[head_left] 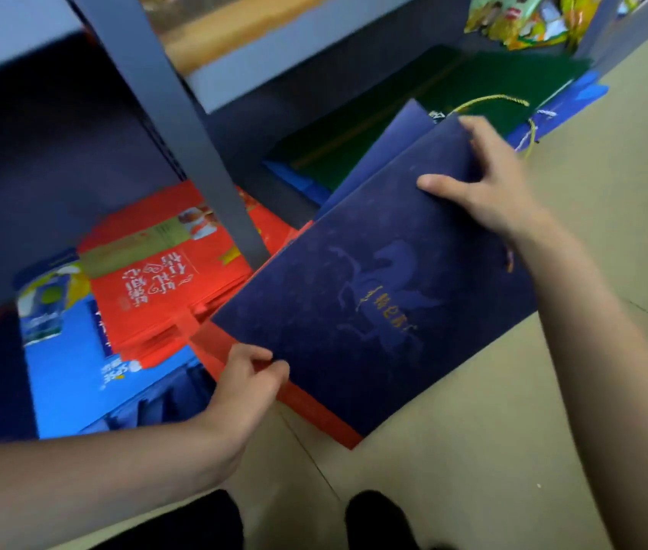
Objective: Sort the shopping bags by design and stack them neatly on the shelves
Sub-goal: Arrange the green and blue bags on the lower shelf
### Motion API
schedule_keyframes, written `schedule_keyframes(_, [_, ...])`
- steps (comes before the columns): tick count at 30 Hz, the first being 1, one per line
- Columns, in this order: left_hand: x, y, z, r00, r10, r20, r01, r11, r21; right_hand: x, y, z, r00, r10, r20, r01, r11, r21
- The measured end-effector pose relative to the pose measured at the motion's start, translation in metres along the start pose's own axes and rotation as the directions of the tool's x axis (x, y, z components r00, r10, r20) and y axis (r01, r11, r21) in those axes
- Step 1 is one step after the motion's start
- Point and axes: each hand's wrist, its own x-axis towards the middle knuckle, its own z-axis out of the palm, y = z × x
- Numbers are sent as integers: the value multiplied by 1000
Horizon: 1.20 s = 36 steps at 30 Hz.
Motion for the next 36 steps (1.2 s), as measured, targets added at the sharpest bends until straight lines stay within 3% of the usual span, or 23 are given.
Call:
schedule_keyframes(5, [-22,-13,-81,992,-48,-115,34,993,-114,-15,-59,55,989,-36,145,60,985,-164])
schedule_keyframes(9, [-6,-39,-175,938,163,-307,-197,977,-85,-46,-103,104,970,-59,234,129,946,-297])
schedule_keyframes(12, [11,-54,-246,833,318,-452,-361,932,-10,-67,-126,166,965,-39,260,78,987,-143])
schedule_keyframes(15, [38,-66,-321,777,407,-480,-388,910,143,-78,-146,244,966,72,248,-138,955,261])
schedule_keyframes(17, [58,-77,-362,814,394,-427,-319,917,240,-77,-151,291,963,185,197,-254,870,423])
schedule_keyframes(20, [79,-112,-397,879,242,-410,-131,951,282,-69,-144,349,907,397,139,-404,730,552])
schedule_keyframes(21, [80,-129,-400,910,178,-373,-59,949,309,-71,-140,363,881,446,154,-457,723,518])
schedule_keyframes(23, [75,-157,-397,962,47,-268,52,935,350,-87,-133,380,795,520,312,-606,715,350])
schedule_keyframes(25, [67,-175,-391,981,-10,-192,91,906,414,-106,-129,381,700,558,446,-646,761,63])
schedule_keyframes(26, [61,-178,-388,985,-23,-174,101,883,459,-109,-128,376,711,550,439,-556,821,-129])
schedule_keyframes(27, [55,-182,-385,986,-28,-163,105,865,490,-107,-127,371,767,508,392,-395,855,-335])
schedule_keyframes(29, [46,-188,-375,990,-52,-129,107,877,469,-97,-131,366,893,326,309,-62,770,-635])
schedule_keyframes(30, [43,-190,-369,993,-63,-104,103,891,442,-94,-134,368,911,243,334,58,725,-687])
schedule_keyframes(31, [40,-191,-361,994,-75,-81,103,892,440,-93,-137,374,890,176,422,191,696,-693])
schedule_keyframes(33, [35,-190,-347,993,-100,-60,117,870,478,-95,-145,391,732,165,661,431,639,-637])
schedule_keyframes(35, [28,-187,-337,994,-92,-67,112,875,471,-95,-149,404,594,274,756,539,562,-627])
schedule_keyframes(36, [23,-185,-331,995,-73,-65,95,882,461,-93,-150,407,579,311,753,569,507,-647])
